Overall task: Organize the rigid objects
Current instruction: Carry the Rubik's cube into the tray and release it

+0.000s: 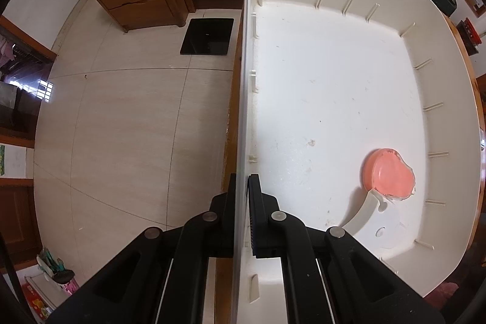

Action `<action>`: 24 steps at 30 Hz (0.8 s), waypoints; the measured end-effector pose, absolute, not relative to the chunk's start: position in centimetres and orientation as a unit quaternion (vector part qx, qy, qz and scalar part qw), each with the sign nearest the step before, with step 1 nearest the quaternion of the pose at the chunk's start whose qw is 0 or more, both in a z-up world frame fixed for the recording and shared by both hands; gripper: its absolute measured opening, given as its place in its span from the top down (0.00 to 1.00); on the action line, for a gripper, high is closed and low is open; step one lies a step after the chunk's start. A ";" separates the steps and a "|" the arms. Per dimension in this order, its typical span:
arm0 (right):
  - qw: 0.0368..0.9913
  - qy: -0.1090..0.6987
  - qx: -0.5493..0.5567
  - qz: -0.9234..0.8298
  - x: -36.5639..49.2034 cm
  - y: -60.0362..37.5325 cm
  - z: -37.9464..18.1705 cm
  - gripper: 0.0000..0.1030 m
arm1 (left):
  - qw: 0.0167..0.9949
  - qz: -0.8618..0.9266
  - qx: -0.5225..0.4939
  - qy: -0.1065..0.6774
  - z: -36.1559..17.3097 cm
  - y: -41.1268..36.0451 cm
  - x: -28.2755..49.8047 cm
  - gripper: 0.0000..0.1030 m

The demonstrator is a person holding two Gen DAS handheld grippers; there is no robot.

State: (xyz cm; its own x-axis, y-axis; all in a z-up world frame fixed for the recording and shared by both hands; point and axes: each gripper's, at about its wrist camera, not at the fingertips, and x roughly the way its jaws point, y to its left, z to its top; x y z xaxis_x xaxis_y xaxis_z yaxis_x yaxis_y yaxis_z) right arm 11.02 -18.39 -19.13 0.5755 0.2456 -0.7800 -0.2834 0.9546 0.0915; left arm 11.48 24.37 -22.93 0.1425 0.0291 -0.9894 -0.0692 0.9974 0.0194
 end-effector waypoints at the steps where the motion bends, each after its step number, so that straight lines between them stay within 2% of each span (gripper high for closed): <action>1: 0.889 0.431 -0.022 0.154 11.0 -18.0 -18.7 0.44 | 0.756 0.032 -0.016 0.654 -22.9 24.4 11.5 0.95; 14: 0.893 0.383 -0.029 0.233 10.9 -11.2 -14.7 0.44 | 0.753 0.023 -0.014 0.658 -23.2 24.5 12.4 0.96; 24: 0.871 0.386 -0.049 0.300 10.2 -4.6 -14.8 0.44 | 0.747 0.009 -0.004 0.665 -23.8 24.2 13.1 0.96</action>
